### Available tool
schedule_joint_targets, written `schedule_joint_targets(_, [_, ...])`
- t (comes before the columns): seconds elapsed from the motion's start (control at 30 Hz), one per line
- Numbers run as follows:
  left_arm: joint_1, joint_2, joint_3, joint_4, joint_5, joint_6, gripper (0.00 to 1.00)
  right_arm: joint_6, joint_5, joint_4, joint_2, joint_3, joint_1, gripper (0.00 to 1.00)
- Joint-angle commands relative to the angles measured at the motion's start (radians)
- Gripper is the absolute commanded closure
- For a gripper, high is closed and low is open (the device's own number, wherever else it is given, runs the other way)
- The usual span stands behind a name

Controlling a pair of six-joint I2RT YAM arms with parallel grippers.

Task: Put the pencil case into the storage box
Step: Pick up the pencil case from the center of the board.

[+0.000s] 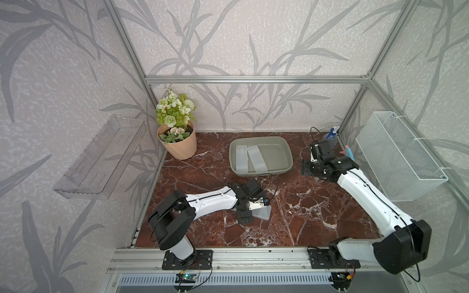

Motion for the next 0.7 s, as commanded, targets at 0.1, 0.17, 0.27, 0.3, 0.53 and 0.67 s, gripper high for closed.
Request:
schedule_joint_targets(0.1, [0.010, 0.075, 0.065, 0.005, 0.045, 0.030, 0.00, 0.007, 0.012, -0.006, -0.016, -0.010, -0.003, 0.29])
schedule_joint_targets(0.17, [0.010, 0.094, 0.079, -0.004, 0.070, 0.023, 0.00, 0.007, 0.009, -0.005, -0.012, -0.008, -0.004, 0.29])
schedule_joint_targets(0.27, [0.010, 0.107, 0.085, -0.036, 0.115, -0.006, 0.00, 0.005, 0.005, -0.005, -0.008, -0.005, -0.004, 0.29])
schedule_joint_targets(0.3, [0.009, 0.106, 0.081, -0.051, 0.128, -0.020, 0.00, 0.005, 0.004, -0.004, -0.008, -0.004, -0.004, 0.29])
schedule_joint_targets(0.53, [-0.016, 0.019, -0.031, -0.134, 0.216, -0.167, 0.02, 0.016, -0.011, 0.001, -0.016, -0.018, -0.004, 0.29])
schedule_joint_targets(0.67, [-0.036, -0.007, 0.019, -0.188, 0.198, -0.207, 0.02, 0.019, -0.020, 0.004, -0.012, -0.025, -0.003, 0.29])
